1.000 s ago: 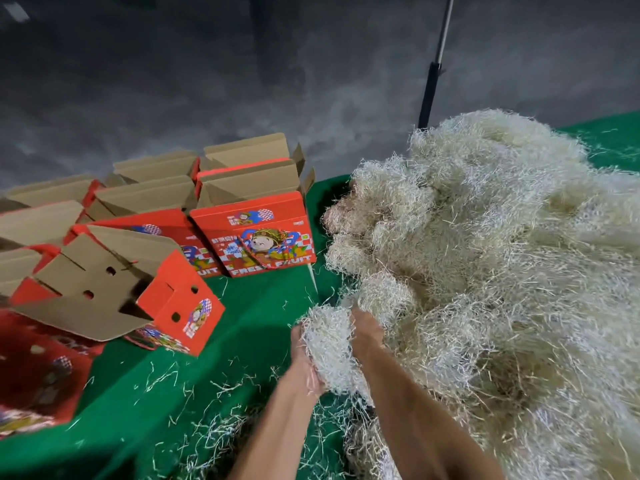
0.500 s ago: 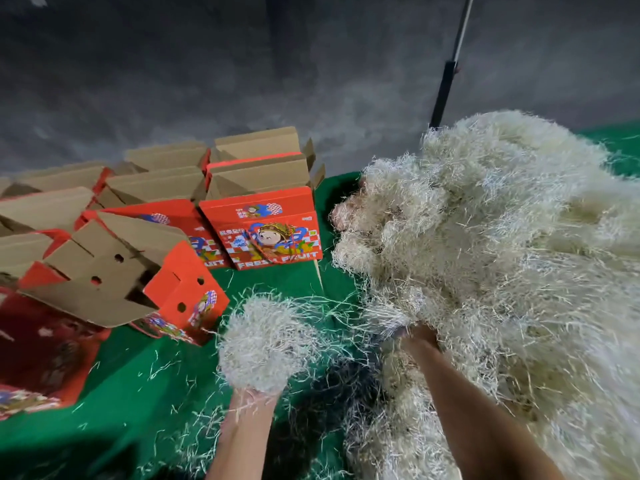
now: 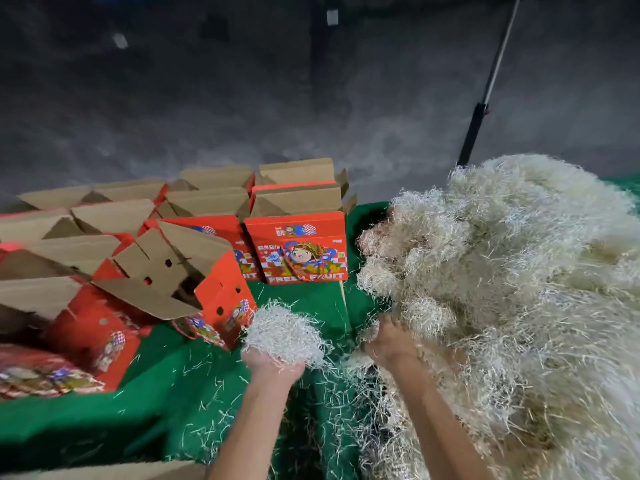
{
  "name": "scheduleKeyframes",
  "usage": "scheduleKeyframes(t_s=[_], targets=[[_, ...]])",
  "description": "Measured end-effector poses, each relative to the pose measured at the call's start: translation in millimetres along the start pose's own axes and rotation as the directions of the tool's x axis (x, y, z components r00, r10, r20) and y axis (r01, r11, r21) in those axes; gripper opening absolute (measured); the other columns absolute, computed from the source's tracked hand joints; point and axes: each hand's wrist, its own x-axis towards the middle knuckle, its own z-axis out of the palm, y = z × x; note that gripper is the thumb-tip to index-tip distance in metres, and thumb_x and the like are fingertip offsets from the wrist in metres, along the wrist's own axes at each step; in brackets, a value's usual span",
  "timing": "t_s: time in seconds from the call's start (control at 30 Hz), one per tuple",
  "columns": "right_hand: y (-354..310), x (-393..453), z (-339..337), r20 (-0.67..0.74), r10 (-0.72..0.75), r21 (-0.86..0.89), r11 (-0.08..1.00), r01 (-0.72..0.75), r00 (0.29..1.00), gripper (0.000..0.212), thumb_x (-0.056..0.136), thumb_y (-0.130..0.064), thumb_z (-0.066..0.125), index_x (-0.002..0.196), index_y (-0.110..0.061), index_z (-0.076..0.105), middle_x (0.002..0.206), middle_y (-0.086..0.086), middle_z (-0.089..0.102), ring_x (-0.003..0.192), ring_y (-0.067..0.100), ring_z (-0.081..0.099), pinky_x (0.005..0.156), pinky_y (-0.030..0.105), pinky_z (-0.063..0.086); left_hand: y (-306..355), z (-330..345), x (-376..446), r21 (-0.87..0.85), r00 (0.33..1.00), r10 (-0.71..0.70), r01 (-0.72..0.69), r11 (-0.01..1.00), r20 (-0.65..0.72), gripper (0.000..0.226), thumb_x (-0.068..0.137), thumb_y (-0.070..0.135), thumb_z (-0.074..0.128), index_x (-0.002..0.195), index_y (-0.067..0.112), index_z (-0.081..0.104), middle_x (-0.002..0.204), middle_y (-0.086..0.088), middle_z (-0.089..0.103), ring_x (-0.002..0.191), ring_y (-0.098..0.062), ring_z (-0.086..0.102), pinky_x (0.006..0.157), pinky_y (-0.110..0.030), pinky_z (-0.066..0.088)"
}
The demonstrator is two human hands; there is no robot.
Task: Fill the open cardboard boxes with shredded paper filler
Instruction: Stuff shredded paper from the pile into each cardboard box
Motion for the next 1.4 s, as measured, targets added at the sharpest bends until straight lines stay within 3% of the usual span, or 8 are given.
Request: scheduleKeyframes(t_s=[0.13, 0.2, 0.3, 0.4, 0.6, 0.97, 1.1, 1.4], targets=[[-46, -42, 3, -0.103, -0.278, 0.236, 0.926, 0.295, 0.955, 0.061, 0.095, -0.070, 0.030, 0.112, -0.017, 0.056, 0.108, 0.007, 0.064, 0.109, 0.028, 0.063, 0.100, 0.049, 0.050, 18, 4, -21, 0.136, 0.991, 0.111, -0.120, 0.983, 0.076, 0.055, 0.110, 0.028, 0.025, 0.155, -0.001, 0.012, 0.163, -0.018, 0.016, 0.151, -0.025, 0.017, 0.116, -0.017, 0.019], [-73, -65, 10, 0.102, -0.289, 0.667, 0.730, 0.150, 0.952, 0.077, 0.088, -0.083, 0.027, 0.118, -0.018, 0.056, 0.122, 0.008, 0.064, 0.117, 0.028, 0.060, 0.102, 0.052, 0.049, 28, -2, -25, 0.214, 0.978, 0.163, -0.188, 0.959, 0.129, 0.049, 0.107, -0.001, 0.022, 0.148, -0.012, -0.004, 0.164, -0.018, 0.002, 0.151, -0.015, -0.003, 0.078, 0.012, 0.025], [-111, -97, 25, 0.338, -0.333, 0.924, 0.295, -0.243, 0.880, 0.078, 0.086, -0.081, 0.042, 0.135, -0.021, 0.054, 0.129, 0.012, 0.066, 0.115, 0.031, 0.065, 0.084, 0.048, 0.060, 53, -16, -59, 0.285, 0.978, 0.106, -0.154, 0.946, 0.179, 0.044, 0.110, 0.017, 0.025, 0.142, -0.010, 0.041, 0.151, -0.026, 0.039, 0.134, -0.021, 0.050, 0.082, -0.021, 0.056], [-146, -137, 32, 0.228, -0.437, 0.969, 0.185, -0.161, 0.870, 0.057, 0.085, -0.074, 0.043, 0.113, -0.029, 0.065, 0.097, -0.005, 0.078, 0.084, 0.011, 0.075, 0.059, 0.027, 0.059, 74, -35, -91, 0.328, 0.928, 0.073, -0.202, 0.923, 0.364, 0.059, 0.103, 0.053, 0.036, 0.112, 0.001, 0.061, 0.113, -0.029, 0.066, 0.101, -0.041, 0.068, 0.084, -0.049, 0.057], [-206, -215, 78, -0.039, -0.607, 0.859, 0.385, 0.337, 0.794, 0.080, 0.082, -0.079, 0.056, 0.144, -0.029, 0.048, 0.146, -0.015, 0.051, 0.138, 0.008, 0.045, 0.116, 0.037, 0.035, 109, -82, -100, 0.343, 0.820, 0.479, -0.568, 0.748, 0.313, 0.053, 0.105, 0.047, 0.036, 0.146, 0.013, 0.042, 0.152, -0.013, 0.042, 0.137, -0.026, 0.043, 0.113, -0.043, 0.034], [-252, -252, 122, -0.231, -0.467, 0.710, 0.518, 0.476, 0.853, 0.041, 0.073, -0.055, 0.074, 0.102, -0.026, 0.072, 0.088, -0.017, 0.075, 0.080, 0.003, 0.071, 0.077, 0.029, 0.056, 171, -151, -116, 0.409, 0.858, 0.258, -0.451, 0.793, 0.445, 0.047, 0.102, 0.049, 0.044, 0.108, 0.010, 0.070, 0.101, -0.016, 0.073, 0.090, -0.030, 0.071, 0.077, -0.041, 0.058], [-262, -250, 145, -0.213, -0.415, 0.679, 0.587, 0.440, 0.884, 0.042, 0.075, -0.056, 0.068, 0.073, -0.017, 0.056, 0.053, -0.007, 0.056, 0.046, 0.011, 0.047, 0.049, 0.024, 0.040, 203, -166, -117, 0.523, 0.865, 0.365, -0.499, 0.691, 0.343, 0.034, 0.099, 0.038, 0.049, 0.105, 0.011, 0.068, 0.104, -0.018, 0.072, 0.098, -0.036, 0.069, 0.089, -0.047, 0.056], [-311, -211, 156, -0.224, -0.273, 0.699, 0.623, 0.350, 0.935, 0.078, 0.087, -0.048, 0.071, 0.135, 0.007, 0.045, 0.069, 0.001, 0.062, 0.055, 0.007, 0.052, 0.062, 0.028, 0.045, 294, -150, -85, 0.418, 0.895, 0.344, -0.438, 0.796, 0.283, 0.022, 0.096, 0.023, 0.060, 0.113, 0.008, 0.059, 0.103, -0.012, 0.067, 0.090, -0.028, 0.065, 0.075, -0.041, 0.058]])
